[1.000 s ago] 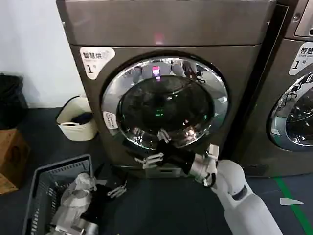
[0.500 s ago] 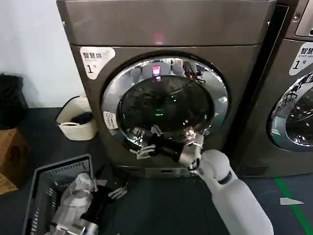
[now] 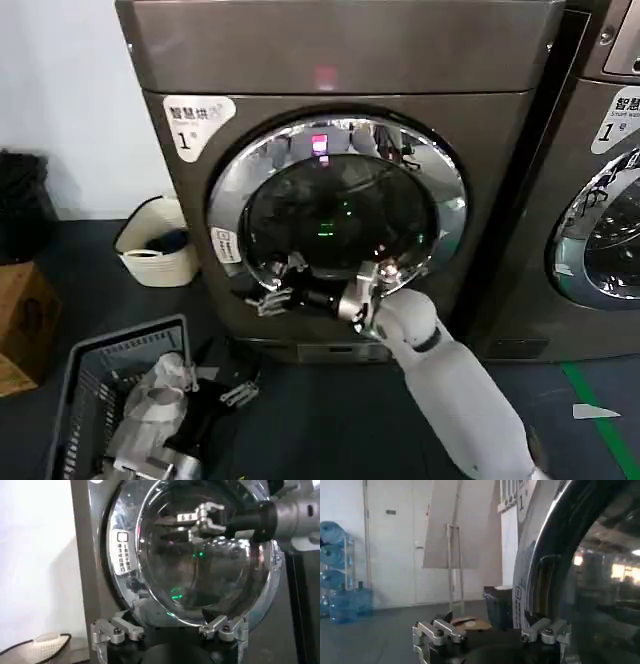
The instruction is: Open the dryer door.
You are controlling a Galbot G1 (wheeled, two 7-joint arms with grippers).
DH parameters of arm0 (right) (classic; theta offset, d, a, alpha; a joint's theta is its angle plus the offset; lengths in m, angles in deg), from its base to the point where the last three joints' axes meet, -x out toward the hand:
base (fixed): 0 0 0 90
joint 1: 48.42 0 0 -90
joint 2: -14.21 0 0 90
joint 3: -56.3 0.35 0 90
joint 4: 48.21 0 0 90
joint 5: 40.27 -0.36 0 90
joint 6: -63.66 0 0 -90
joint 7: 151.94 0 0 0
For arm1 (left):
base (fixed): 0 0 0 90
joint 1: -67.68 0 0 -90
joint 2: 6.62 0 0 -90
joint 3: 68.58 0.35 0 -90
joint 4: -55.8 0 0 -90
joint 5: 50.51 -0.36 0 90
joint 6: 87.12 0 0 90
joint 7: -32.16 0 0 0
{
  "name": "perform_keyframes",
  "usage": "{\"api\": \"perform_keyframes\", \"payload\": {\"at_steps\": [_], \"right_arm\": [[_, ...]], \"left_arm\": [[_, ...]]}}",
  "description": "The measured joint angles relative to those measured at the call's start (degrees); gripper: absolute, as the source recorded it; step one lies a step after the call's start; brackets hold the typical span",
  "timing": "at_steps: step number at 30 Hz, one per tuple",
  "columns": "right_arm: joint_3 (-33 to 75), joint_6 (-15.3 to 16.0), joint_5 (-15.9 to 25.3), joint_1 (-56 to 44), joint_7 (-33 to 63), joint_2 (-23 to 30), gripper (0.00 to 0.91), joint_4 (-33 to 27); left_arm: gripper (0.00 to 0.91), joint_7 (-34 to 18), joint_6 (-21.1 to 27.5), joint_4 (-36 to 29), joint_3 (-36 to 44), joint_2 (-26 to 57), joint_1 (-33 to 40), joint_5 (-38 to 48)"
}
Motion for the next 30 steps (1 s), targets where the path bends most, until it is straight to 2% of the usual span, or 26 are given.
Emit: {"api": "perform_keyframes", "payload": {"at_steps": [30], "right_arm": [[-3.34, -2.71, 2.1, 5.39, -0.28, 4.25, 0.907, -11.45]], "left_arm": [[0.907, 0.31, -0.02, -0.47, 0.03, -0.13, -0.18, 0.68]]}}
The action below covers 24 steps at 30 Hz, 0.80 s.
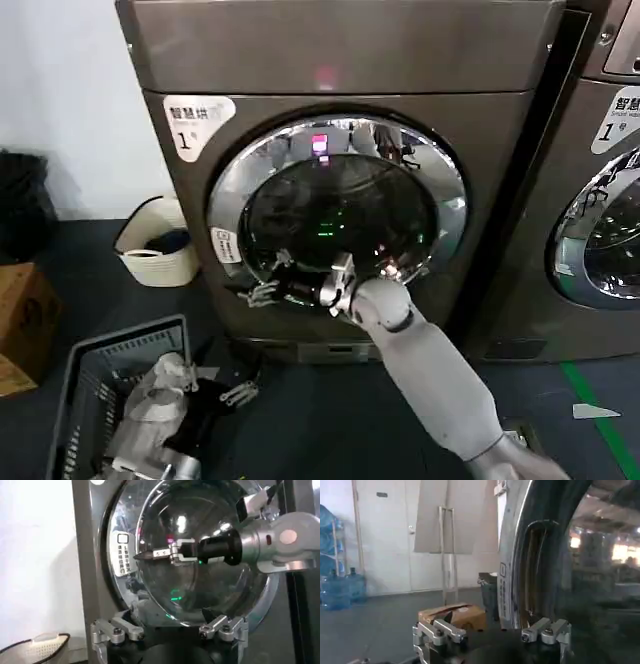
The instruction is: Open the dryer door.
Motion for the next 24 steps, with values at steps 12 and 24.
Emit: {"api": "perform_keyframes", "payload": {"at_steps": [12, 24], "right_arm": [[-1.24, -0.13, 0.72, 1.68, -0.71, 1.82, 0.907, -2.37], [-1.28, -0.63, 0.83, 0.31, -4.87, 0.83, 0.907, 0.71]], "left_arm": [[0.907, 0.0, 0.02, 0.02, 0.01, -0.16, 0.05, -0.05], [0.907, -0.01, 0.12, 0.28, -0.11, -0.22, 0.08, -0.3]]}}
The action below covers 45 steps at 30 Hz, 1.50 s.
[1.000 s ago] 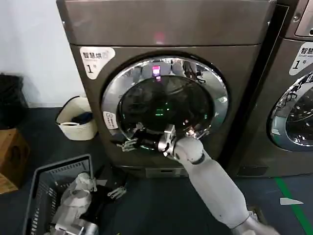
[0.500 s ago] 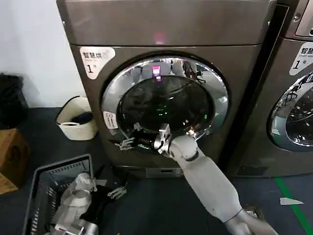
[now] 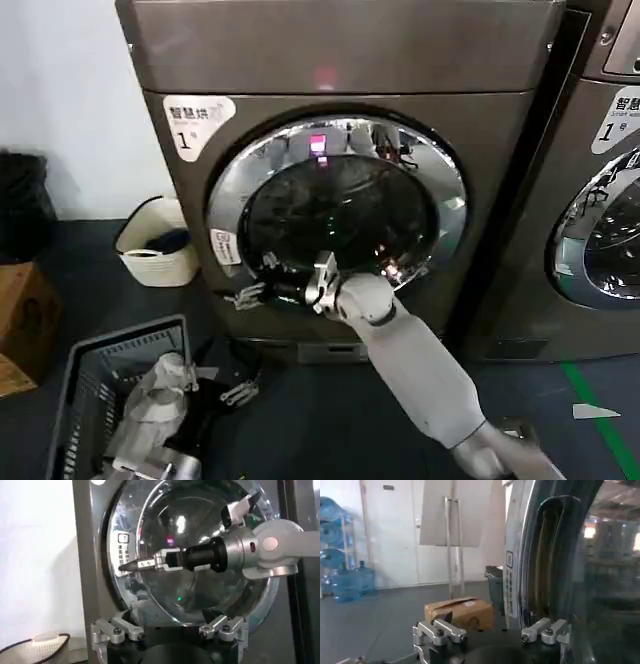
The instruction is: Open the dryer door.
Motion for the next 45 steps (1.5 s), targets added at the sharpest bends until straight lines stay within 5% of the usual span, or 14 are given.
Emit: {"api": "perform_keyframes", "payload": {"at_steps": [25, 45], "right_arm": [[1.04, 0.51, -2.67, -4.92, -9.08, -4.78, 0.907, 10.02], [3.2, -0.04, -3.55, -7.59, -15.81, -7.61, 0.907, 13.57]], "left_arm": [[0.907, 0.35, 1.87, -1.58, -5.15, -0.08, -1.24, 2.42], [0.907, 11.28, 3.83, -0.55, -20.78, 2.16, 1.07, 11.22]]}}
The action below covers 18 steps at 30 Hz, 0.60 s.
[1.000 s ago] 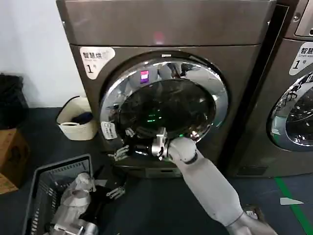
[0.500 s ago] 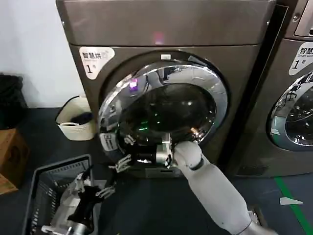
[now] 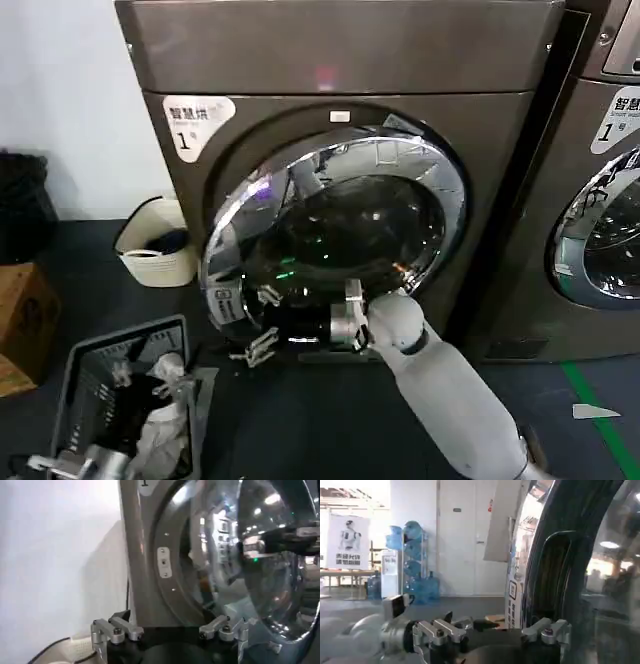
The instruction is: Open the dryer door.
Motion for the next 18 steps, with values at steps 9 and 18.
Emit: {"api": "perform_keyframes", "payload": {"at_steps": [9, 18], "right_arm": [[0.18, -0.22, 0.29, -0.92, -4.67, -1.85, 0.907, 0.97], [0.49, -0.39, 1.59, -2.18, -10.3, -4.16, 0.907, 1.93]], "left_arm": [[0.907, 1.49, 2.36, 0.51, -4.59, 2.04, 2.55, 4.55], [0.907, 1.42, 4.49, 0.74, -4.67, 5.03, 5.64, 7.11]]}}
